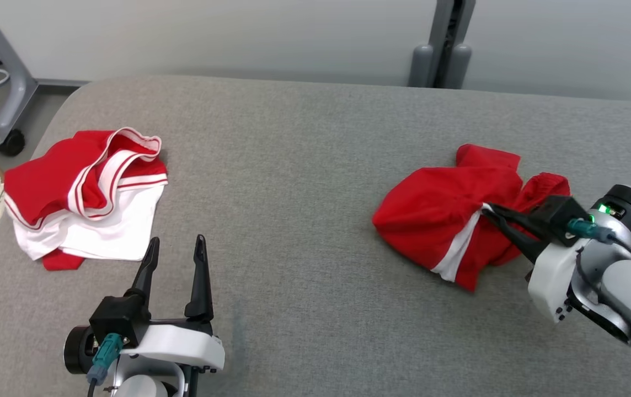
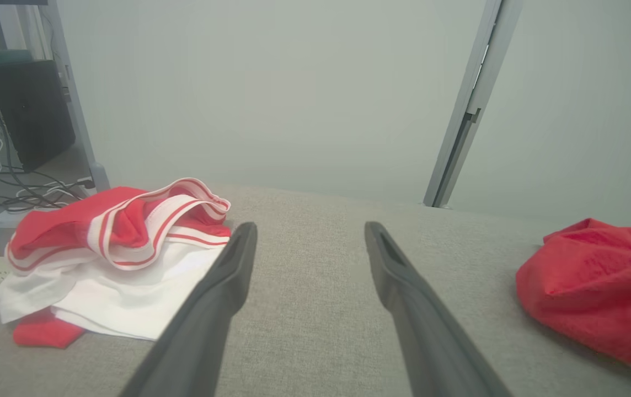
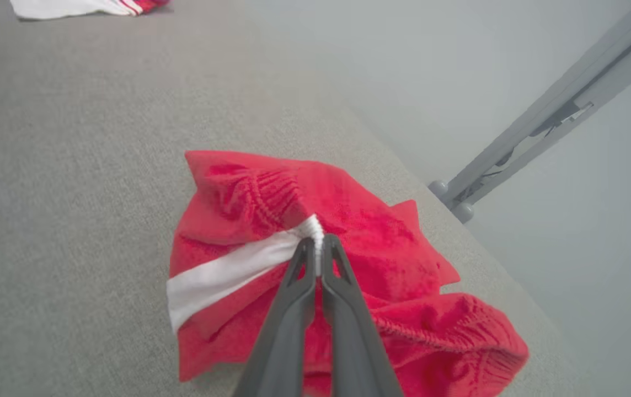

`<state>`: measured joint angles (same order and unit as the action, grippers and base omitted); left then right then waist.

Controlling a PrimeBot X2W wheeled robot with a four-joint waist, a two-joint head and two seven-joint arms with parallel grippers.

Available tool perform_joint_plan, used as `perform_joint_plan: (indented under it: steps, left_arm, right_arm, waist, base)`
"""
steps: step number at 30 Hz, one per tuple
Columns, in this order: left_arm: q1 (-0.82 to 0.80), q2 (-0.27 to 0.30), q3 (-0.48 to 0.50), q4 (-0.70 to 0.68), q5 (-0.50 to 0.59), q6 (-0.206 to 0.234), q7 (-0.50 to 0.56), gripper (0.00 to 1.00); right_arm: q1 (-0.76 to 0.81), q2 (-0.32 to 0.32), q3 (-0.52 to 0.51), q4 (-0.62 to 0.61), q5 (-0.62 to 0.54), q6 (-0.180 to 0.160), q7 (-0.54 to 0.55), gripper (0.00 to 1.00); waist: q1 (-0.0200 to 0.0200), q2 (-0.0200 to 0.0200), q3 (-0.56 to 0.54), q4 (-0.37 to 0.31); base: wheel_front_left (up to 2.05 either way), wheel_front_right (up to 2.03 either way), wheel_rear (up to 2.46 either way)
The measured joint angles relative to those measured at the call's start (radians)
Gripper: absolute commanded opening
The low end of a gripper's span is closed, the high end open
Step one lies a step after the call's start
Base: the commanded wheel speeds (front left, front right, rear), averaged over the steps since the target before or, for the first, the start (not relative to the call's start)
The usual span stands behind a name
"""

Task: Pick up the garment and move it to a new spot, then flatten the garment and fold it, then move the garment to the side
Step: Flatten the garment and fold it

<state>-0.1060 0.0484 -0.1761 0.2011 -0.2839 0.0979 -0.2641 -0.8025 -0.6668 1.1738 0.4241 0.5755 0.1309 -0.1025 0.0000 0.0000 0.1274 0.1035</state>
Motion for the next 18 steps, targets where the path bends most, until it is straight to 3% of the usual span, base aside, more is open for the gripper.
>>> perform_joint_plan:
  steps: [9, 18]
  left_arm:
    - [0.021, 0.0, 0.008, 0.002, 0.013, -0.001, 0.0, 1.0]
    - [0.031, 0.0, 0.007, 0.005, 0.012, -0.002, 0.0, 1.0]
  right_arm:
    - [0.112, 0.073, -0.243, -0.045, 0.139, 0.0, -0.121, 0.0]
    - [0.125, 0.151, -0.325, -0.192, 0.142, 0.0, -0.134, 0.0]
  waist:
    - [-0.0001, 0.0, -0.041, -0.074]
    - [0.0, 0.0, -0.072, -0.144]
  base:
    - [0.0, 0.0, 0.0]
    - [0.0, 0.0, 0.0]
